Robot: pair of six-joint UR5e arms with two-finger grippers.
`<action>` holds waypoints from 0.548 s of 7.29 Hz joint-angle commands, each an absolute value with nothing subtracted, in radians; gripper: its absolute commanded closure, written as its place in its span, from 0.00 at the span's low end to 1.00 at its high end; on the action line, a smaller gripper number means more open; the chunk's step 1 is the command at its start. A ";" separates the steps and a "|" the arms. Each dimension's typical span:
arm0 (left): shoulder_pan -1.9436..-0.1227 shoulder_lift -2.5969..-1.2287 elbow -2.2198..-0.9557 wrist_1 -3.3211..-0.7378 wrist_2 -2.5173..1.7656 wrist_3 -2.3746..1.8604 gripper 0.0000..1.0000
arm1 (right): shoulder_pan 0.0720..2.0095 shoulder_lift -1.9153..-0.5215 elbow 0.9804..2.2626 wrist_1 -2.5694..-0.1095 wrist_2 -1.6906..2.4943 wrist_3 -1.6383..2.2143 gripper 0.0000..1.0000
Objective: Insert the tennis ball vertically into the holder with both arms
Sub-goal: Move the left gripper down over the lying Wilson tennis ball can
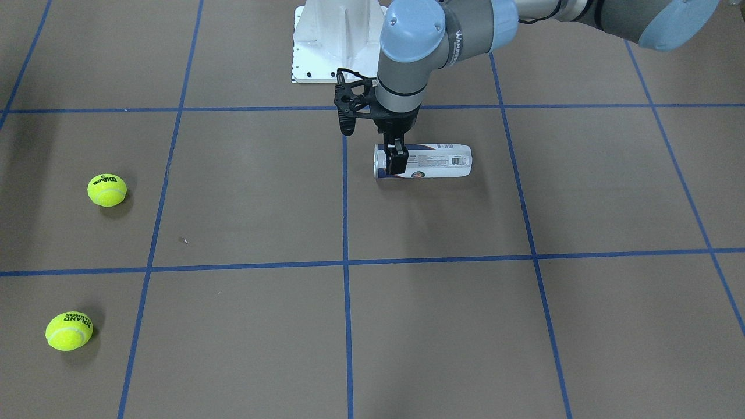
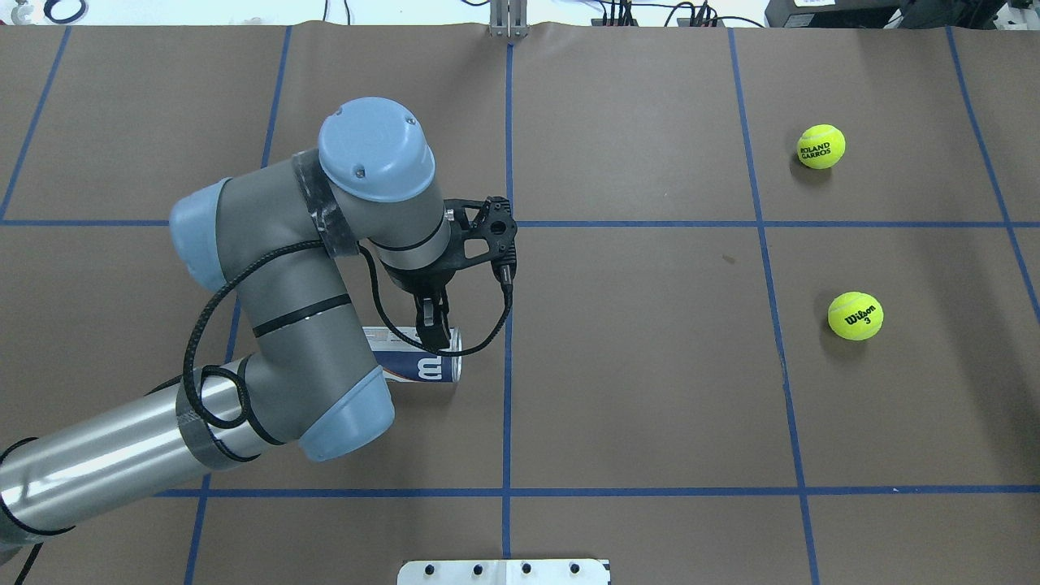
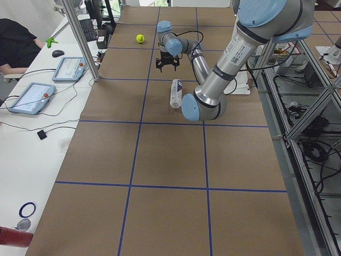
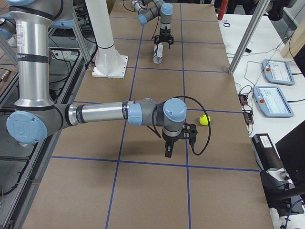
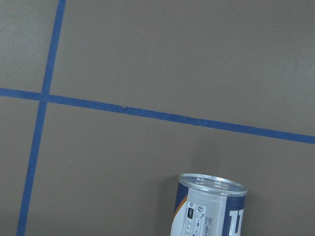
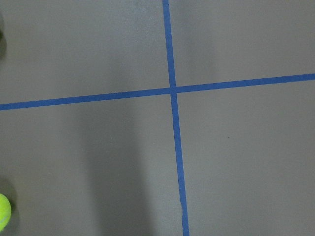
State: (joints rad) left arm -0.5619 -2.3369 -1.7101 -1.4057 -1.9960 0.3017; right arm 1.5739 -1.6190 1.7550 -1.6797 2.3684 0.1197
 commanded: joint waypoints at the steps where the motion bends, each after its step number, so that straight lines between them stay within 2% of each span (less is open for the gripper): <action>1: -0.540 -2.339 -1.677 -1.417 -1.987 0.304 0.01 | 1.574 -1.618 1.755 -1.680 2.368 0.120 0.01; 4: -0.537 -2.336 -1.626 -1.501 -1.983 0.304 0.01 | 1.574 -1.618 1.752 -1.680 2.367 0.120 0.01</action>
State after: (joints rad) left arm -0.5386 -2.3379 -1.6589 -1.4446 -1.9843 0.3036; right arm 1.5739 -1.6184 1.7534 -1.6797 2.3682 0.1197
